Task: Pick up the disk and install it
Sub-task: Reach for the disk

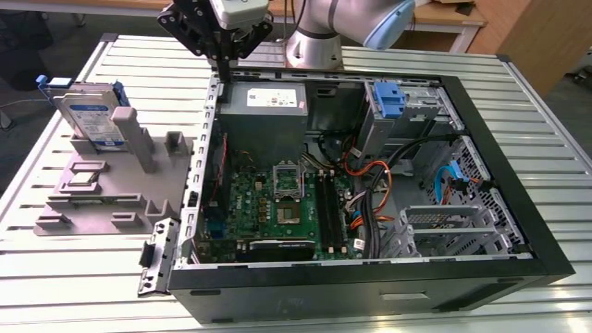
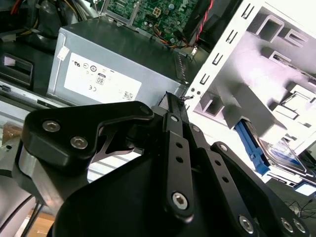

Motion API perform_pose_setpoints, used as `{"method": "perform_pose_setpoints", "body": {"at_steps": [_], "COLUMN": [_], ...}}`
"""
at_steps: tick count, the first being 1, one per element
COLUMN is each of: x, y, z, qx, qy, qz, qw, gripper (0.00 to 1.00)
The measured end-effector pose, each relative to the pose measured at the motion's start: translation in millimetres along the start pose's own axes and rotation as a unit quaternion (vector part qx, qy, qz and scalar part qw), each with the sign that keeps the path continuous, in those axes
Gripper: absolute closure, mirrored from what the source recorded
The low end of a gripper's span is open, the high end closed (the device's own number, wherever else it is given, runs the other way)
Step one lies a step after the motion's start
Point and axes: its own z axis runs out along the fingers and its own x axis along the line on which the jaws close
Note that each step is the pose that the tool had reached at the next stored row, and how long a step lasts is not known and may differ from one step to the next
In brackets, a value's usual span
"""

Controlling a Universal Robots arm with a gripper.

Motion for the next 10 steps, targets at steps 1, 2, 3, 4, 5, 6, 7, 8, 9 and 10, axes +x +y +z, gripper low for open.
{"method": "perform_pose_setpoints", "body": {"at_steps": [1,2,3,4,5,6,7,8,9,10], "x": [0.7,0.9,1.5,2.1,2.1,2.1,2.1,2.1,2.2,2.2], "y": [-0.1,0.0,-0.1,-0.2,-0.2,-0.2,-0.2,-0.2,-0.2,-0.2], "z": [0.0,0.1,0.0,0.0,0.0,0.0,0.0,0.0,0.0,0.0], "qx": [-0.0001,-0.0001,0.0000,0.0000,0.0000,0.0000,0.0000,0.0000,0.0000,0.0000], "qy": [0.0000,0.0000,0.0000,0.0000,0.0000,0.0000,0.0000,0.0000,0.0000,0.0000], "qz": [0.000,0.000,0.000,0.000,0.000,0.000,0.000,0.000,0.000,0.000], "qw": [1.0000,1.0000,1.0000,1.0000,1.0000,1.0000,1.0000,1.0000,1.0000,1.0000], "gripper": [0.90,0.90,0.90,0.90,0.90,0.90,0.90,0.90,0.90,0.90]}}
